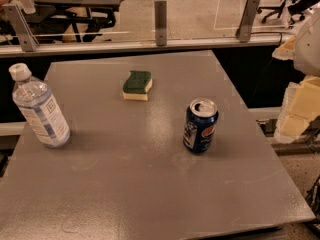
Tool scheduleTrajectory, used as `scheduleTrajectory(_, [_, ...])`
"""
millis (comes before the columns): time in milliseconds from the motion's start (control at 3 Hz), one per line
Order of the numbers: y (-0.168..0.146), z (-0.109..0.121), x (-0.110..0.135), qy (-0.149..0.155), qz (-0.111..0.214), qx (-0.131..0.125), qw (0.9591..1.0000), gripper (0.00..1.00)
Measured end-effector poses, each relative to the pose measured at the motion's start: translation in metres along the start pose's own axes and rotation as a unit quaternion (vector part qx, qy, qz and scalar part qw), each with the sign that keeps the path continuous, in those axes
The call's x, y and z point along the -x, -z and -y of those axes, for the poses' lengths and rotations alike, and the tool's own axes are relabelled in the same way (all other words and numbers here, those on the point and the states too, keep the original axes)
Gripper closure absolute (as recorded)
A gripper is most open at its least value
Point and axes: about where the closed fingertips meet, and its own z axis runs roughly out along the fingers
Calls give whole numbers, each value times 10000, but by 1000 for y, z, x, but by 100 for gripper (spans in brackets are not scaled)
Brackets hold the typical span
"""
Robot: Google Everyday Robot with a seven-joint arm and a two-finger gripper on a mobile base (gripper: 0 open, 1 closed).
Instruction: Knock pepsi can over
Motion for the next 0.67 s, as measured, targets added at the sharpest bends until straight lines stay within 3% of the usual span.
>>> scheduleTrajectory(333, [1, 0, 1, 2, 21, -18, 10000, 0])
scheduleTrajectory(667, [-12, -2, 13, -40, 310, 31, 9995, 0])
